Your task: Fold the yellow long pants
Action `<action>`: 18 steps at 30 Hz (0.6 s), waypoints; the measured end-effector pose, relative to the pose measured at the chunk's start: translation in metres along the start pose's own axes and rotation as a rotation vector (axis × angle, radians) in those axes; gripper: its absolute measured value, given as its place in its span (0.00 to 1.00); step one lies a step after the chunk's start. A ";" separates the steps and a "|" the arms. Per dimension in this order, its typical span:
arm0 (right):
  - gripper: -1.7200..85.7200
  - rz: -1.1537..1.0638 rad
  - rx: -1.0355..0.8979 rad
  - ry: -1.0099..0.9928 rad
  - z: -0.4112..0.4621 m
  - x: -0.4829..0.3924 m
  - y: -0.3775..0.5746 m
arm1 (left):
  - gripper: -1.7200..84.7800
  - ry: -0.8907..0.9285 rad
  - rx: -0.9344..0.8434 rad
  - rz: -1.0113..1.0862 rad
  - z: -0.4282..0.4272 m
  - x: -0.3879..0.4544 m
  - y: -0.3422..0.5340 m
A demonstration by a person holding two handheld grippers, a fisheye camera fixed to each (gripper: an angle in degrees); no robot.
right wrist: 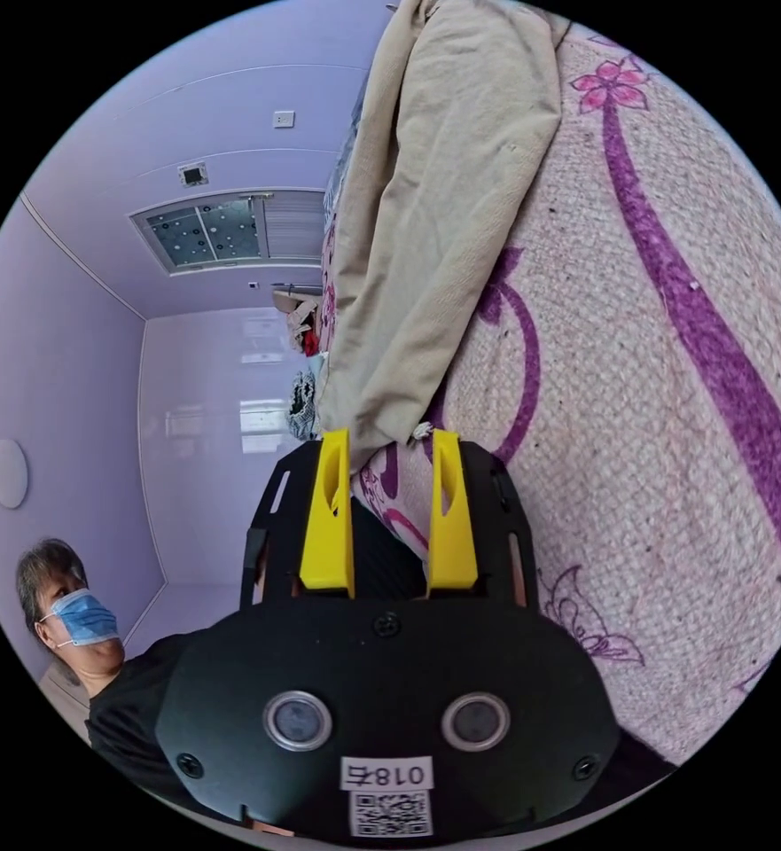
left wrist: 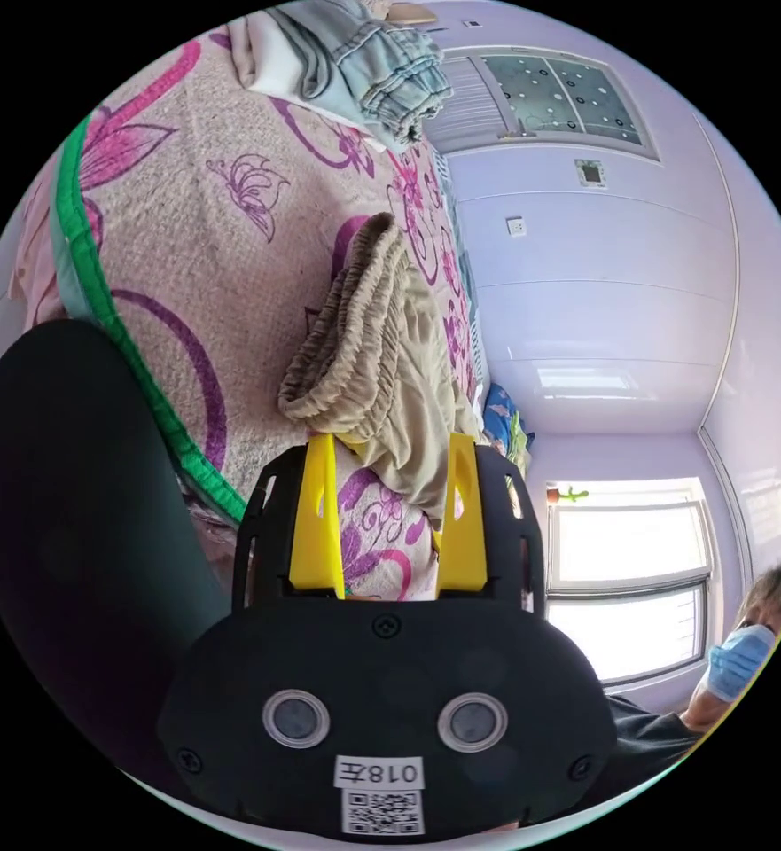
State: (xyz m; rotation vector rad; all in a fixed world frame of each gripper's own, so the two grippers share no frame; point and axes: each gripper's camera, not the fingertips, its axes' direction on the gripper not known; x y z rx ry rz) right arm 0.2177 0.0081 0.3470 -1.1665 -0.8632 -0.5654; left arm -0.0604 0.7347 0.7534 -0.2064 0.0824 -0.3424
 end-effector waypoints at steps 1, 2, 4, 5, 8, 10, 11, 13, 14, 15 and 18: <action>0.17 0.000 -0.001 -0.003 0.001 0.001 -0.002 | 0.20 0.008 0.001 -0.029 0.003 -0.003 -0.003; 0.17 0.004 -0.001 -0.013 0.004 0.004 -0.006 | 0.19 0.012 0.004 -0.044 0.003 -0.005 -0.004; 0.17 0.008 0.004 -0.033 0.007 0.007 -0.013 | 0.15 0.016 0.043 -0.111 0.002 -0.014 -0.006; 0.17 0.006 0.001 -0.037 0.011 0.009 -0.018 | 0.14 0.016 0.053 -0.122 0.001 -0.016 -0.006; 0.15 0.021 0.001 -0.060 0.019 0.016 -0.032 | 0.10 0.022 0.064 -0.161 0.000 -0.024 -0.007; 0.13 0.028 -0.003 -0.075 0.025 0.021 -0.040 | 0.09 0.018 0.079 -0.139 -0.004 -0.021 -0.008; 0.11 0.029 -0.008 -0.082 0.028 0.022 -0.045 | 0.09 0.015 0.087 -0.126 -0.006 -0.018 -0.008; 0.06 0.014 -0.021 -0.052 0.032 0.022 -0.049 | 0.08 -0.003 0.105 -0.054 -0.015 -0.004 -0.010; 0.05 0.008 -0.017 -0.012 0.033 0.020 -0.048 | 0.08 -0.003 0.108 -0.037 -0.018 0.000 -0.010; 0.04 0.001 -0.008 0.005 0.033 0.018 -0.046 | 0.08 0.004 0.111 -0.004 -0.023 0.008 -0.012; 0.04 -0.012 0.031 -0.020 0.025 0.012 -0.033 | 0.08 0.014 0.106 0.095 -0.038 0.029 -0.018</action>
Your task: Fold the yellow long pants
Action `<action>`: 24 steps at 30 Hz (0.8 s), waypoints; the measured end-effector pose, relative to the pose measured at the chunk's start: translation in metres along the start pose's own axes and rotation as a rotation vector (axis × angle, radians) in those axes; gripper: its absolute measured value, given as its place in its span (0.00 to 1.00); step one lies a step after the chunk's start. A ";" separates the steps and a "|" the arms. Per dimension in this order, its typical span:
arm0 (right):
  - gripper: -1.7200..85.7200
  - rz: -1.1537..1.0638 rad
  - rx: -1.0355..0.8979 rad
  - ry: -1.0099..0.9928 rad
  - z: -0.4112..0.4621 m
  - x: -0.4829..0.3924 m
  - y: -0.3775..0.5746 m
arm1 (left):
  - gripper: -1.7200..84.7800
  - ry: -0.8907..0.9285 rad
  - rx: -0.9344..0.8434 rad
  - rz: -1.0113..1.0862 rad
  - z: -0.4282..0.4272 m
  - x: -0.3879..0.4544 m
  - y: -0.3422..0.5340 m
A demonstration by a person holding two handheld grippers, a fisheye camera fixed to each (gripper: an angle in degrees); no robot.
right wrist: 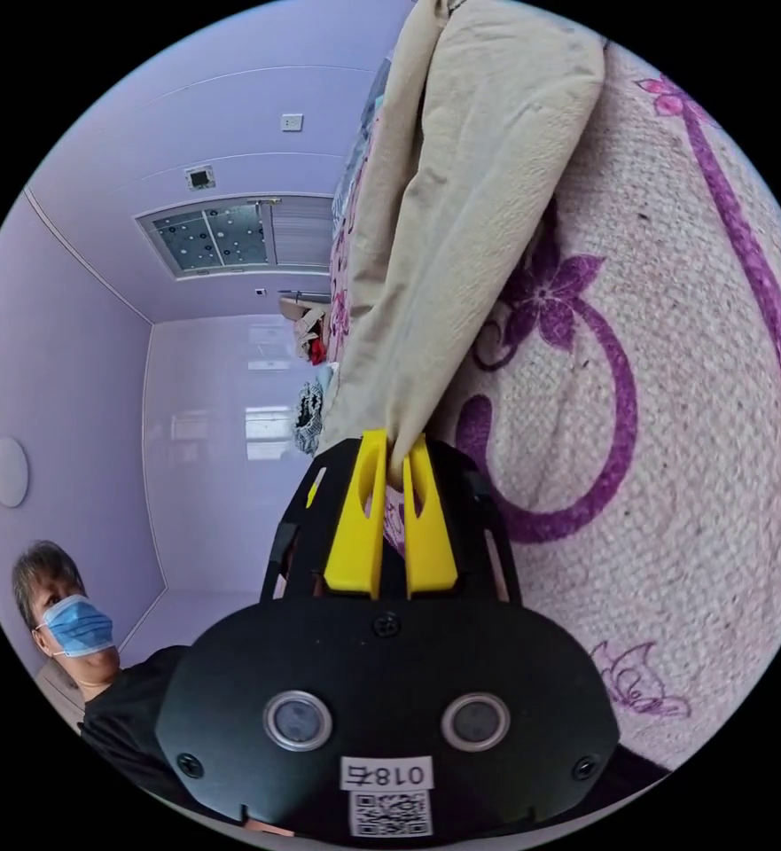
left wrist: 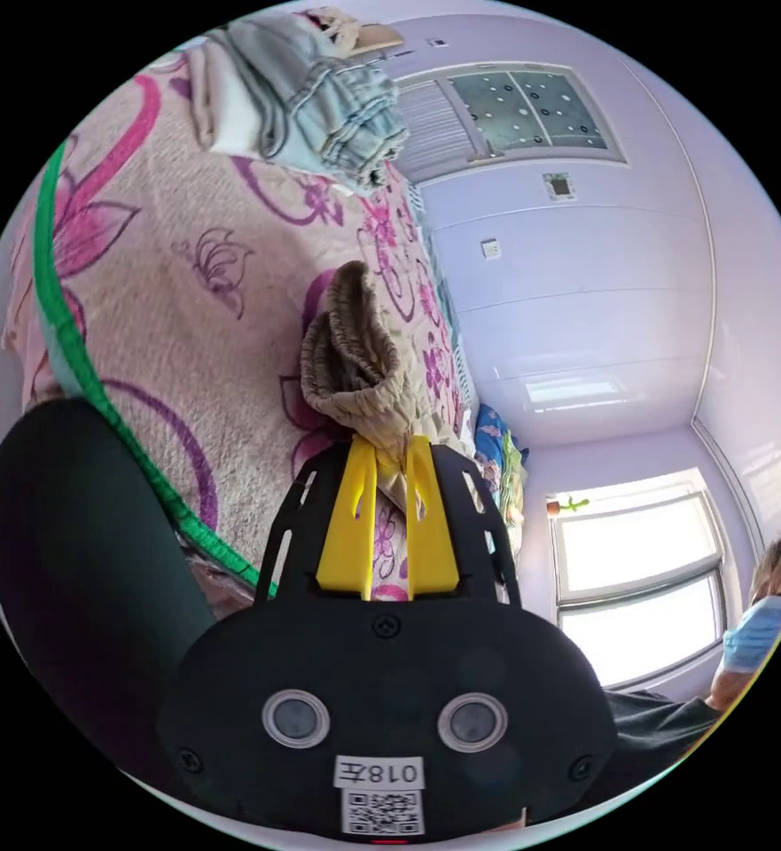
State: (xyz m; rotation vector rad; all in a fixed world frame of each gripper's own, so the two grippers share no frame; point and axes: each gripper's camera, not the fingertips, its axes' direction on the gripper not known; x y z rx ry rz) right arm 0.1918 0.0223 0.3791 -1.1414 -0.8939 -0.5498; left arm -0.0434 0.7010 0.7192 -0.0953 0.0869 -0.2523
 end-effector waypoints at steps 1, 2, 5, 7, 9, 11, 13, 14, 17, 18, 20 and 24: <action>0.04 -0.005 0.007 -0.006 -0.001 -0.003 0.004 | 0.08 0.020 -0.002 0.027 -0.008 0.006 -0.006; 0.04 -0.019 0.020 -0.017 -0.003 -0.010 0.012 | 0.08 0.032 -0.001 0.037 -0.012 0.008 -0.010; 0.04 -0.067 0.000 -0.023 0.011 -0.036 0.037 | 0.08 0.043 0.021 0.098 -0.046 0.015 -0.034; 0.04 -0.105 -0.068 -0.015 0.036 -0.052 0.053 | 0.08 -0.005 0.089 0.148 -0.089 0.017 -0.053; 0.05 -0.152 -0.204 -0.021 0.087 -0.067 0.075 | 0.09 -0.067 0.150 0.149 -0.125 0.010 -0.064; 0.06 -0.167 -0.313 -0.041 0.129 -0.067 0.087 | 0.09 -0.117 0.196 0.104 -0.153 -0.009 -0.068; 0.12 -0.134 -0.437 -0.075 0.162 -0.055 0.092 | 0.11 -0.102 0.197 -0.071 -0.173 -0.050 -0.064; 0.13 -0.077 -0.502 -0.114 0.174 -0.043 0.093 | 0.12 -0.086 0.178 -0.107 -0.174 -0.059 -0.061; 0.14 -0.064 -0.569 -0.197 0.161 -0.033 0.096 | 0.15 -0.099 0.191 -0.191 -0.187 -0.075 -0.035; 0.14 -0.116 -0.560 -0.225 0.141 -0.037 0.096 | 0.15 -0.119 0.210 -0.195 -0.193 -0.073 -0.023; 0.14 -0.201 -0.427 -0.230 0.093 -0.043 0.089 | 0.15 -0.142 0.273 -0.188 -0.202 -0.063 -0.005; 0.15 -0.267 0.061 0.166 -0.048 -0.040 0.045 | 0.13 -0.270 0.238 0.049 -0.172 0.006 0.008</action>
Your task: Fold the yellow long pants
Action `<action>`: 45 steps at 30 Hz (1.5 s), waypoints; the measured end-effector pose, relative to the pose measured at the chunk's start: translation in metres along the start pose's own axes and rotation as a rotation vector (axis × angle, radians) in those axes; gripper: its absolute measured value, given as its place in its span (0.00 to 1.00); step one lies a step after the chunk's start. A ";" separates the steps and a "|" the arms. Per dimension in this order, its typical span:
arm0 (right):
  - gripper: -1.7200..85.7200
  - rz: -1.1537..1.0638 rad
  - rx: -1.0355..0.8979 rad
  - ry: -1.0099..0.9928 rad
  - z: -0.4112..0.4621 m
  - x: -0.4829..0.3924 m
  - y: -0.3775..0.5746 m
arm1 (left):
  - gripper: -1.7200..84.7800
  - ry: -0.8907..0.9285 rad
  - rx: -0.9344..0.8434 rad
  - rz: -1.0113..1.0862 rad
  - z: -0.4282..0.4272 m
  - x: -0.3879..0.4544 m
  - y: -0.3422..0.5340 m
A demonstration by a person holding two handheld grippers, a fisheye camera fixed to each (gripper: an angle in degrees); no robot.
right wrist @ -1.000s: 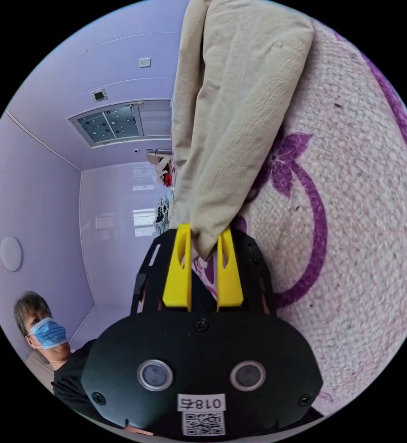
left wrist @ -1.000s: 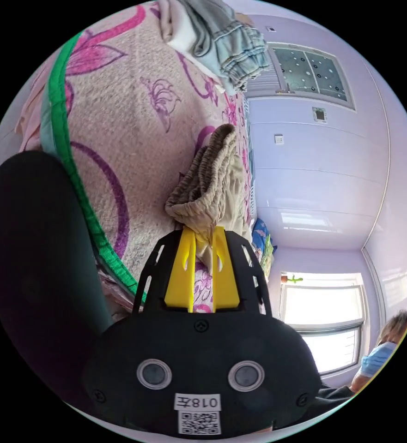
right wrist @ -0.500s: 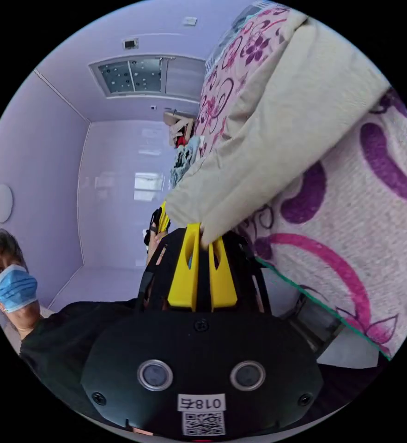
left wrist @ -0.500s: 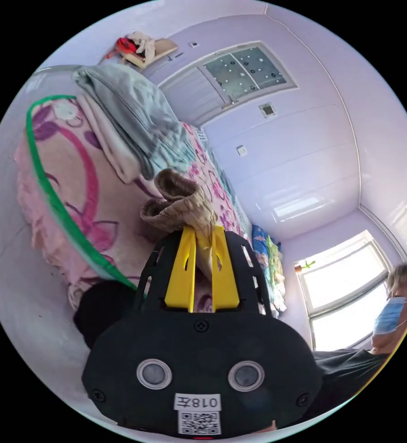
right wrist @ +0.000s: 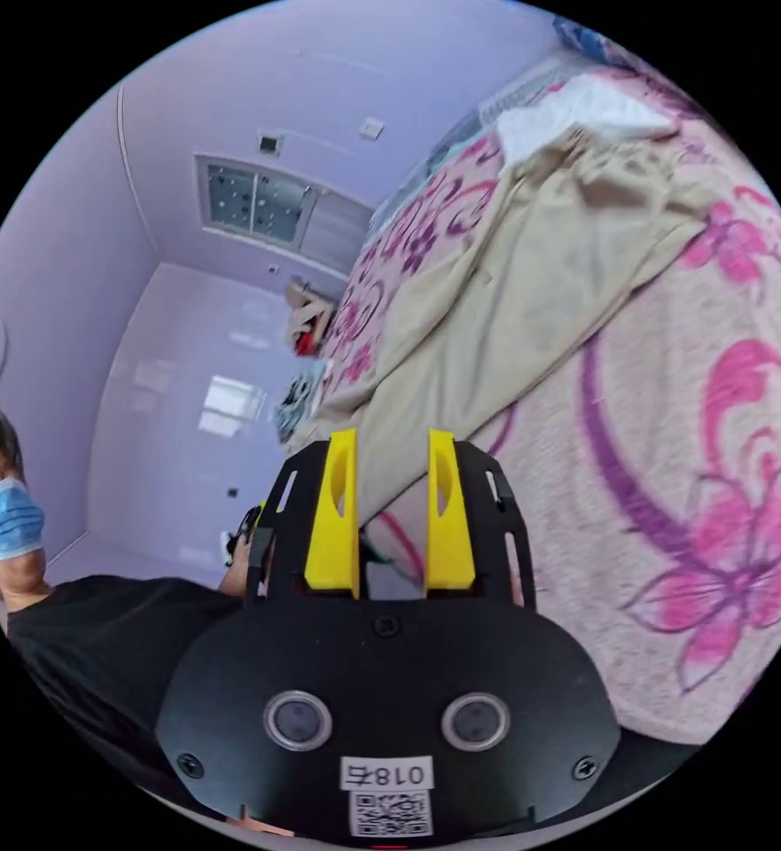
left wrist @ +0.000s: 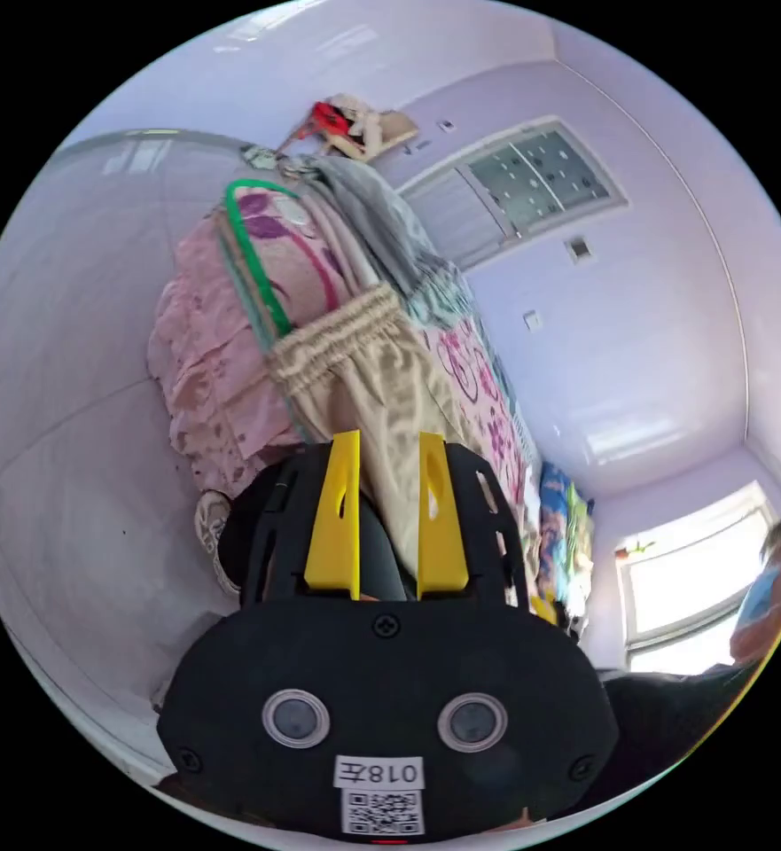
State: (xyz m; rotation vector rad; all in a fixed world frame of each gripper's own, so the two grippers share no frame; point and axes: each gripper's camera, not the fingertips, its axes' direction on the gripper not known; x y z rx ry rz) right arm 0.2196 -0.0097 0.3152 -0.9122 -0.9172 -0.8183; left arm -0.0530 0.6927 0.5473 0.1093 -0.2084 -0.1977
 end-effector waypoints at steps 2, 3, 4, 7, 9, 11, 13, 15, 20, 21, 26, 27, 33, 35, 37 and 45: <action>0.16 0.013 0.163 0.116 -0.046 0.016 -0.023 | 0.12 0.053 -0.096 0.136 0.027 0.040 0.003; 0.16 0.021 0.247 0.161 -0.068 0.024 -0.039 | 0.12 0.124 -0.174 0.204 0.048 0.065 0.008; 0.16 0.027 0.274 0.175 -0.075 0.028 -0.047 | 0.11 0.213 -0.248 0.245 0.069 0.085 0.013; 0.17 0.078 0.317 0.239 -0.090 0.043 -0.090 | 0.11 0.309 -0.403 0.275 0.112 0.118 0.027; 0.17 0.147 0.304 0.268 -0.087 0.057 -0.118 | 0.11 0.301 -0.449 0.287 0.126 0.130 0.032; 0.17 0.194 0.278 0.294 -0.081 0.064 -0.134 | 0.11 0.291 -0.472 0.281 0.132 0.136 0.031; 0.15 0.223 0.225 0.276 -0.071 0.070 -0.146 | 0.11 0.285 -0.471 0.270 0.133 0.140 0.024; 0.09 0.219 0.139 0.275 -0.057 0.066 -0.157 | 0.11 0.267 -0.464 0.273 0.131 0.145 0.016; 0.06 0.134 0.212 0.450 -0.071 0.011 -0.150 | 0.11 0.247 -0.427 0.306 0.130 0.161 -0.009; 0.06 0.140 0.208 0.461 -0.074 0.007 -0.147 | 0.11 0.244 -0.427 0.318 0.134 0.166 -0.014; 0.12 0.250 0.147 0.371 -0.070 0.037 -0.138 | 0.11 0.272 -0.447 0.334 0.164 0.182 -0.032; 0.13 0.267 0.186 0.326 -0.077 0.036 -0.134 | 0.11 0.297 -0.449 0.346 0.172 0.190 -0.036; 0.13 0.000 0.260 0.459 -0.075 -0.060 -0.141 | 0.11 0.344 -0.542 0.589 0.228 0.255 -0.050; 0.12 -0.092 0.047 0.402 -0.039 -0.083 -0.163 | 0.11 0.410 -0.628 0.617 0.258 0.273 -0.050; 0.12 -0.144 -0.165 0.369 0.002 -0.097 -0.184 | 0.11 0.418 -0.771 0.647 0.306 0.294 -0.051; 0.12 -0.149 -0.197 0.465 0.070 -0.127 -0.248 | 0.13 0.331 -0.521 0.376 0.373 0.279 -0.120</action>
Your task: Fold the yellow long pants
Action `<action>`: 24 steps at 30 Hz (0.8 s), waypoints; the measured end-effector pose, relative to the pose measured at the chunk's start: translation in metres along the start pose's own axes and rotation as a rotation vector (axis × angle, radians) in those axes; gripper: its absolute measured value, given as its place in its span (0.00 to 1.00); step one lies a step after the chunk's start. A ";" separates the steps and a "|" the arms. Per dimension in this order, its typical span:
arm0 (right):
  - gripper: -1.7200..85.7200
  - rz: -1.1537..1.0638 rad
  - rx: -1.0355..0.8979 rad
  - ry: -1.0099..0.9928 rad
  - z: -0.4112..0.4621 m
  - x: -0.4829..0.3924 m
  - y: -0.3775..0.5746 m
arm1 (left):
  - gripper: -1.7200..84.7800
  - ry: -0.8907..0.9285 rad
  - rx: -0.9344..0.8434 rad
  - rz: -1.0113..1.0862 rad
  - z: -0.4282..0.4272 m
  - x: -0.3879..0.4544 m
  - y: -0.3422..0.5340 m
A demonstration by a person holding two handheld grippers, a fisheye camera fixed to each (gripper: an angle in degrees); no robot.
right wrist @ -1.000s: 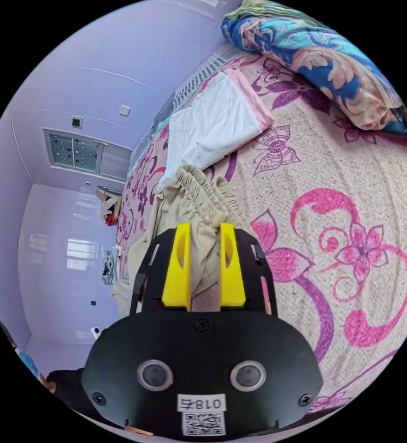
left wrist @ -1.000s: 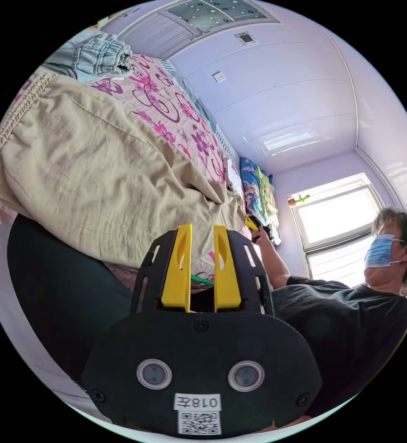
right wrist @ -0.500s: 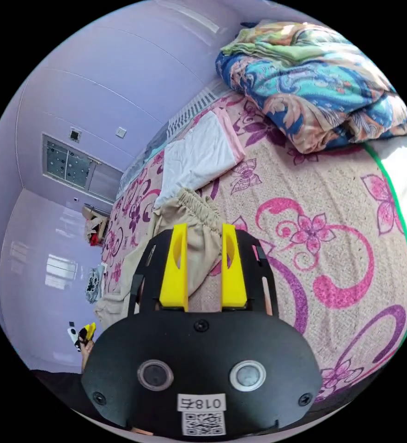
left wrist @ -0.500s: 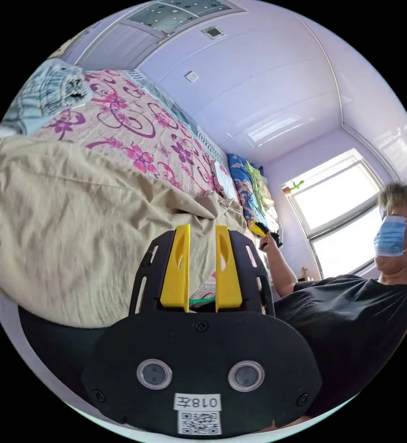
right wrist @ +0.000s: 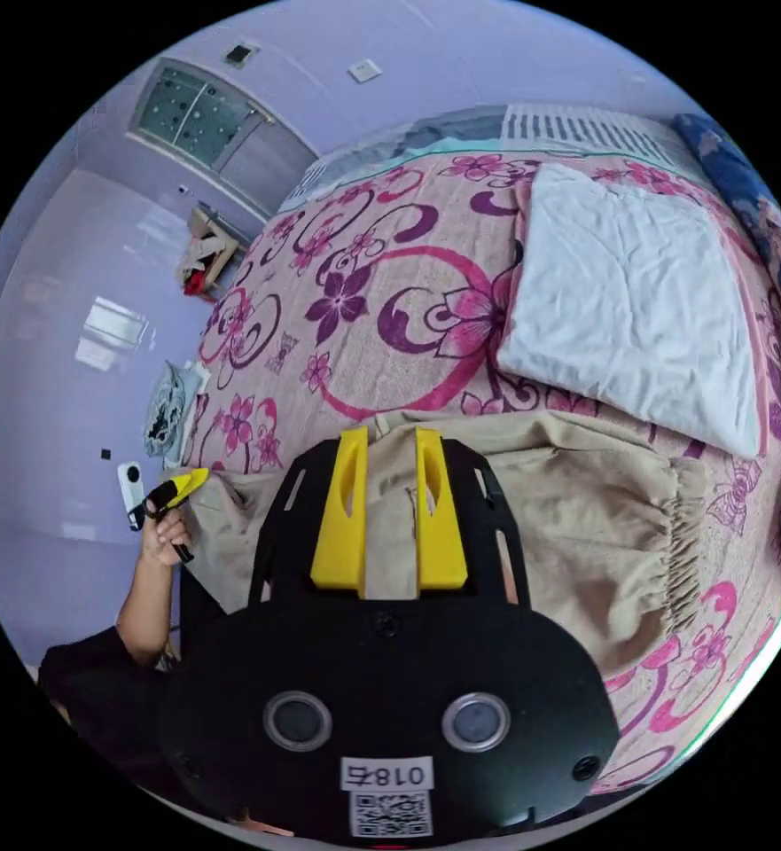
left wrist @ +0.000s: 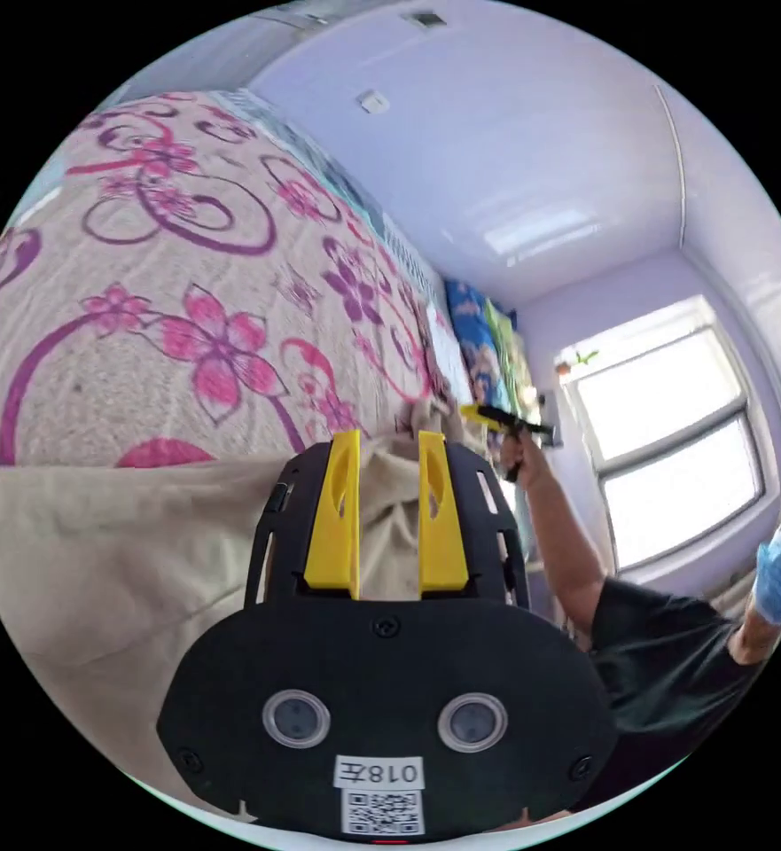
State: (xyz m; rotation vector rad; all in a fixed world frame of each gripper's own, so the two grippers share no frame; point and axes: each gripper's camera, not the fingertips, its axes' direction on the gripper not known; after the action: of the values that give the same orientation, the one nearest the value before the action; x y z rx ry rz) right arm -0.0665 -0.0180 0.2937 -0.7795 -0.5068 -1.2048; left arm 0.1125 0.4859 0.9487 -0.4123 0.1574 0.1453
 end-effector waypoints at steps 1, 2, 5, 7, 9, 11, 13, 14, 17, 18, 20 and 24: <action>0.13 0.038 0.031 -0.014 -0.005 0.006 0.002 | 0.13 0.019 0.120 -0.092 -0.018 -0.017 0.004; 0.13 0.091 0.093 -0.062 -0.016 0.017 0.011 | 0.13 0.046 0.162 -0.128 -0.026 -0.024 0.007; 0.11 0.133 0.206 -0.135 -0.047 0.041 0.051 | 0.10 0.055 0.229 -0.101 -0.054 -0.027 0.023; 0.10 0.116 0.222 -0.165 -0.061 0.052 0.074 | 0.07 0.033 0.109 0.108 -0.047 0.001 0.029; 0.11 0.054 0.078 -0.246 -0.057 0.055 0.083 | 0.07 0.141 -0.077 0.230 -0.015 0.020 0.026; 0.11 -0.003 -0.062 -0.254 -0.044 0.044 0.076 | 0.08 0.209 -0.257 0.284 0.027 0.035 0.021; 0.11 -0.065 -0.145 -0.220 -0.033 0.026 0.065 | 0.10 0.198 -0.392 0.304 0.076 0.050 0.014; 0.11 -0.105 -0.208 -0.212 -0.025 0.013 0.054 | 0.11 0.189 -0.424 0.288 0.088 0.050 0.011; 0.12 -0.109 -0.239 -0.170 -0.016 -0.007 0.027 | 0.14 0.102 -0.320 0.115 0.104 0.029 -0.002; 0.12 -0.084 -0.152 -0.156 -0.024 -0.008 0.021 | 0.14 0.094 -0.153 0.021 0.087 0.015 -0.003; 0.12 -0.029 0.071 -0.198 -0.050 0.000 0.025 | 0.14 0.186 0.114 -0.111 0.051 -0.006 0.008; 0.13 0.072 0.294 -0.365 -0.108 0.041 0.076 | 0.14 0.274 0.159 -0.086 0.004 -0.005 0.037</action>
State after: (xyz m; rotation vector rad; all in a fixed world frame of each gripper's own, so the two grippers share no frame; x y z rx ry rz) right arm 0.0127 -0.1149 0.2336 -0.7580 -0.9260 -0.8968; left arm 0.1011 0.5206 0.9385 -0.2787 0.4175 -0.0093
